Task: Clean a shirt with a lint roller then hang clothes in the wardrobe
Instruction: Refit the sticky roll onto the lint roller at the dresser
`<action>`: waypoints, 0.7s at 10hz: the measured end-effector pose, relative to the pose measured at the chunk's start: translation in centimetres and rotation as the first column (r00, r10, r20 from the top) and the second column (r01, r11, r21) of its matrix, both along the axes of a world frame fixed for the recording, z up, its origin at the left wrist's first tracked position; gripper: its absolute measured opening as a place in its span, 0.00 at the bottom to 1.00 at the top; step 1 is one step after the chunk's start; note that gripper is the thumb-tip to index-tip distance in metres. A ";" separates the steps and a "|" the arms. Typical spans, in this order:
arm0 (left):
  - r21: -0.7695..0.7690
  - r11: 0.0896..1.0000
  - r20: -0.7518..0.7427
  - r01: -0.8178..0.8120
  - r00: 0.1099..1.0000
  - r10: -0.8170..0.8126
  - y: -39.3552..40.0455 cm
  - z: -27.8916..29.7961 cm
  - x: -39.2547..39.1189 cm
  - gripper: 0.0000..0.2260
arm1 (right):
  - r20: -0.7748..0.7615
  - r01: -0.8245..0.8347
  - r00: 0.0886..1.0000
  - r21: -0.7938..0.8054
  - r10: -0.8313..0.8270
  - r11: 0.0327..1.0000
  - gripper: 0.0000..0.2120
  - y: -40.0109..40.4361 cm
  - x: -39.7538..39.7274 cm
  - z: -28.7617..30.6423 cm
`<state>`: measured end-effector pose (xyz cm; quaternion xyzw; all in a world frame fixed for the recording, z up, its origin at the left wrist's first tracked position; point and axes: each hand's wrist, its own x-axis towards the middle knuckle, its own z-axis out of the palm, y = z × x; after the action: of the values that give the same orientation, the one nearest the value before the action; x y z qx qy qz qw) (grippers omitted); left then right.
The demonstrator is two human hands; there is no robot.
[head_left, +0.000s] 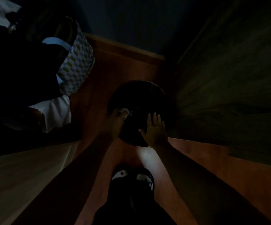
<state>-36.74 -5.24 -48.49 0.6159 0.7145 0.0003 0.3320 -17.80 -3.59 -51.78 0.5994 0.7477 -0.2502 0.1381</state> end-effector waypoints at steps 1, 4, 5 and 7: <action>-0.020 0.991 -0.140 0.130 0.981 -0.131 0.8 -0.6 0.0 0.21 | 0.015 -0.029 0.999 -0.004 0.029 1.000 0.39 0.2 0.2 -1.2; 0.088 0.958 -0.218 0.275 0.943 -0.250 -0.8 2.7 -1.6 0.24 | 0.031 -0.031 0.999 -0.072 0.033 0.997 0.35 -0.2 -0.6 3.1; 0.065 0.974 -0.244 0.216 0.950 -0.194 -2.0 7.1 -2.9 0.26 | 0.016 -0.029 0.999 -0.043 0.030 0.999 0.34 -0.7 -1.9 8.0; 0.051 0.995 -0.285 0.091 0.956 -0.072 -2.7 20.7 -6.1 0.29 | -0.069 0.063 0.995 -0.082 -0.069 0.995 0.34 -0.4 -4.8 22.1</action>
<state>-42.82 -7.91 -27.83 0.6488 0.7282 -0.0786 0.2064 -22.61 -4.03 -29.69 0.6085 0.7213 -0.3057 0.1268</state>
